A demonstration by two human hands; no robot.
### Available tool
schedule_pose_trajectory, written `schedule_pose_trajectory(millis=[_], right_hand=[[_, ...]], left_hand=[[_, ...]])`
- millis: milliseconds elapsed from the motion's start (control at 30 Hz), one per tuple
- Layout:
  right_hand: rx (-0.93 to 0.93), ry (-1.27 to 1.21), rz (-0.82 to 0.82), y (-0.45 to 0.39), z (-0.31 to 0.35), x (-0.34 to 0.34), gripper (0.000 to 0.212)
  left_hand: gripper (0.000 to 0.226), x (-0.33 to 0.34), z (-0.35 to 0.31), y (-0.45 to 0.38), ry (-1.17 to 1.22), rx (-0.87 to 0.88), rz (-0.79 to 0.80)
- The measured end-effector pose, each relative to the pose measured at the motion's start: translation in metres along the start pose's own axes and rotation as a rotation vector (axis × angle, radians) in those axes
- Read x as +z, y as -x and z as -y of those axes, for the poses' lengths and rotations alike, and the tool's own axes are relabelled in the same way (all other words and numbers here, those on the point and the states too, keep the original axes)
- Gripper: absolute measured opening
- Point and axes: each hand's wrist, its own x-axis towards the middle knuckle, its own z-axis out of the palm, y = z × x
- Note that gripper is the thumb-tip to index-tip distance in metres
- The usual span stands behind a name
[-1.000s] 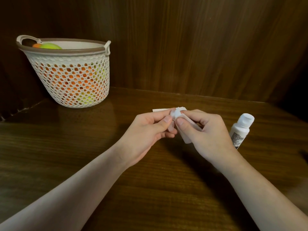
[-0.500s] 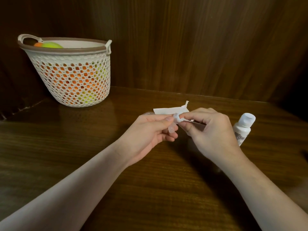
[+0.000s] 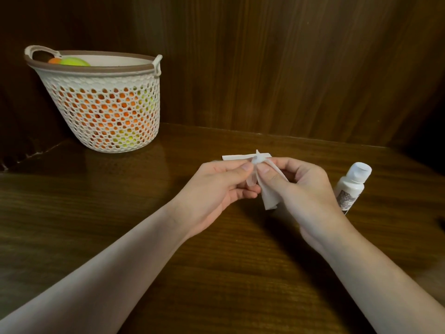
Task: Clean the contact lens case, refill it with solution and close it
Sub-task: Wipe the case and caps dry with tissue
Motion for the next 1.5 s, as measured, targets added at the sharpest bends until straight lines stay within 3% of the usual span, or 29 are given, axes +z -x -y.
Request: schedule_pose_trajectory(millis=[200,333,500,700,967,1100,1333,1500], right_hand=[[0.020,0.085,-0.186,-0.001,-0.002,0.003,0.007],[0.099,0.028,-0.107,0.001,0.001,0.005,0.010],[0.192,-0.078,0.024,0.002,0.007,0.002,0.013],[0.273,-0.161,0.107,0.000,0.008,-0.006,0.019],[0.238,-0.075,-0.075,0.003,0.005,0.005,0.012],[0.274,-0.095,-0.070,0.002,0.004,0.005,0.007],[0.342,-0.016,-0.004,0.000,0.007,0.003,0.017],[0.234,0.089,-0.059,-0.003,0.010,-0.001,0.009]], left_hand=[[0.028,0.002,-0.001,0.000,0.034,-0.009,-0.001],[0.027,0.002,0.002,0.003,-0.145,0.071,-0.005],[0.031,0.004,0.003,0.004,-0.309,0.169,-0.121],[0.035,0.005,0.000,0.006,-0.322,0.205,-0.114],[0.032,0.004,0.003,0.006,-0.350,0.228,-0.070],[0.033,0.004,0.004,0.005,-0.366,0.243,-0.087],[0.031,0.003,0.001,0.007,-0.368,0.255,-0.052],[0.037,0.003,0.002,0.005,-0.379,0.241,-0.057]])
